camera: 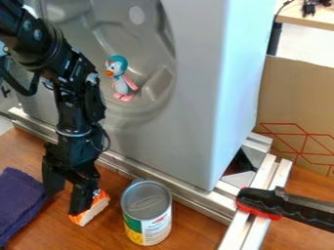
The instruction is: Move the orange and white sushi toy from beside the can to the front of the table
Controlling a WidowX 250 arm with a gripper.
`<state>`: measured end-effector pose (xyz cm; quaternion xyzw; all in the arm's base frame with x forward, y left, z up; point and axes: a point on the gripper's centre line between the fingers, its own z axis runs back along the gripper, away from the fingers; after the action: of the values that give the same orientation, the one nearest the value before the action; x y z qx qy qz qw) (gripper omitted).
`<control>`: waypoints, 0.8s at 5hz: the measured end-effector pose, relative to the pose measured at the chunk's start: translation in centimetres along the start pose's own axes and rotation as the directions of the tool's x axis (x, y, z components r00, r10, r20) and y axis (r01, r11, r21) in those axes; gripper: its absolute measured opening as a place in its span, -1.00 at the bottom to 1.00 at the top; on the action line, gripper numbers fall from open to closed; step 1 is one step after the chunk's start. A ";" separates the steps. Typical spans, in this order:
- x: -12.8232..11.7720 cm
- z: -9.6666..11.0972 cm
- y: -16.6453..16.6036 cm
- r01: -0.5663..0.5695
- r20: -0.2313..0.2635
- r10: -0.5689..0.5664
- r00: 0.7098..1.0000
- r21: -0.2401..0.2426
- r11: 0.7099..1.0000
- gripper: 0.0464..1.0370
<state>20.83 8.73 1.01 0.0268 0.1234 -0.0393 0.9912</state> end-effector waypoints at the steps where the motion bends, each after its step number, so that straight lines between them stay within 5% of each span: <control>1: 0.4 -0.8 0.0 0.013 0.014 -0.013 1.000 -0.024 1.000 0.93; 4: 1.5 -2.7 -0.1 0.027 0.009 -0.026 1.000 -0.044 0.999 0.82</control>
<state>21.65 8.68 -1.98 0.0030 0.1203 -0.0498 0.9915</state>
